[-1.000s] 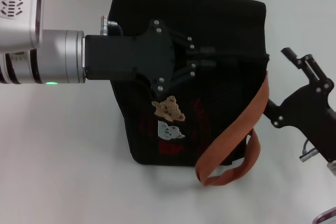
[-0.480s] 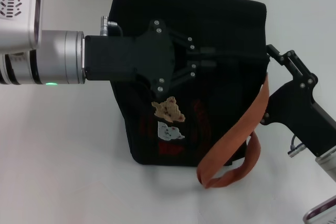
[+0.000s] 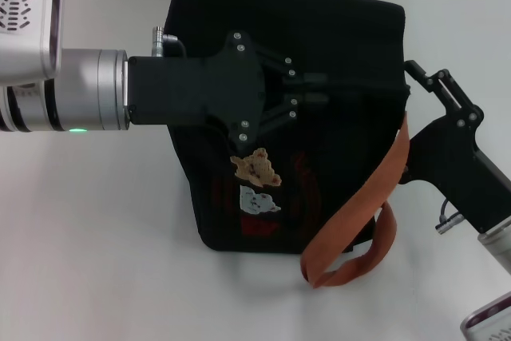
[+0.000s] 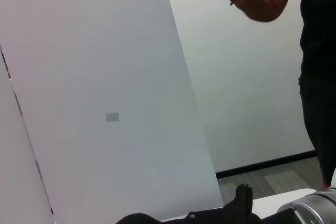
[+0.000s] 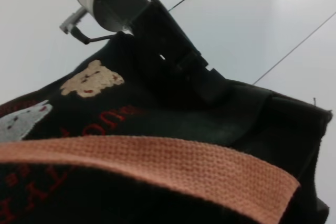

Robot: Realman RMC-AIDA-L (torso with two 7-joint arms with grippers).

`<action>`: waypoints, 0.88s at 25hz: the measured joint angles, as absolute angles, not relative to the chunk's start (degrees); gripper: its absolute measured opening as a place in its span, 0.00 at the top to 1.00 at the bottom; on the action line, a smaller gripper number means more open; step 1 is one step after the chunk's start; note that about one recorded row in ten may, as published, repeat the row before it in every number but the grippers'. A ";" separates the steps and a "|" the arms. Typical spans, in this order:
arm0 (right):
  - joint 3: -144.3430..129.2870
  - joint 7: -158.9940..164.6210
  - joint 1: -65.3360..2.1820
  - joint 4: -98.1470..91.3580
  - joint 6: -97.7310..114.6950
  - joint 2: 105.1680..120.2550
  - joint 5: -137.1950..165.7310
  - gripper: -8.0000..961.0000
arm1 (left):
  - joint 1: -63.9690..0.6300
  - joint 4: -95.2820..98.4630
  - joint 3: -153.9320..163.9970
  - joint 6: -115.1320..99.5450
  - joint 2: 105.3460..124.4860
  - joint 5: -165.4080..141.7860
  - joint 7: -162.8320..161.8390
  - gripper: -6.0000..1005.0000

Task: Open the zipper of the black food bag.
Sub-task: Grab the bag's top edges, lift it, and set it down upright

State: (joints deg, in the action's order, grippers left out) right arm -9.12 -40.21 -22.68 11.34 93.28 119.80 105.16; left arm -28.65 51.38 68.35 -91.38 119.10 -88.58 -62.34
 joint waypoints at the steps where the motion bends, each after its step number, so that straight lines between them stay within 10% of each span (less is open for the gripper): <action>1: -9.07 -39.82 -22.67 11.34 93.31 119.80 105.07 0.33 | -28.69 51.24 68.35 -91.39 119.10 -88.56 -62.29 0.89; 22: -8.96 -36.97 -23.26 10.90 92.96 119.61 105.43 0.34 | -29.22 49.74 68.38 -91.45 119.09 -88.34 -61.36 0.89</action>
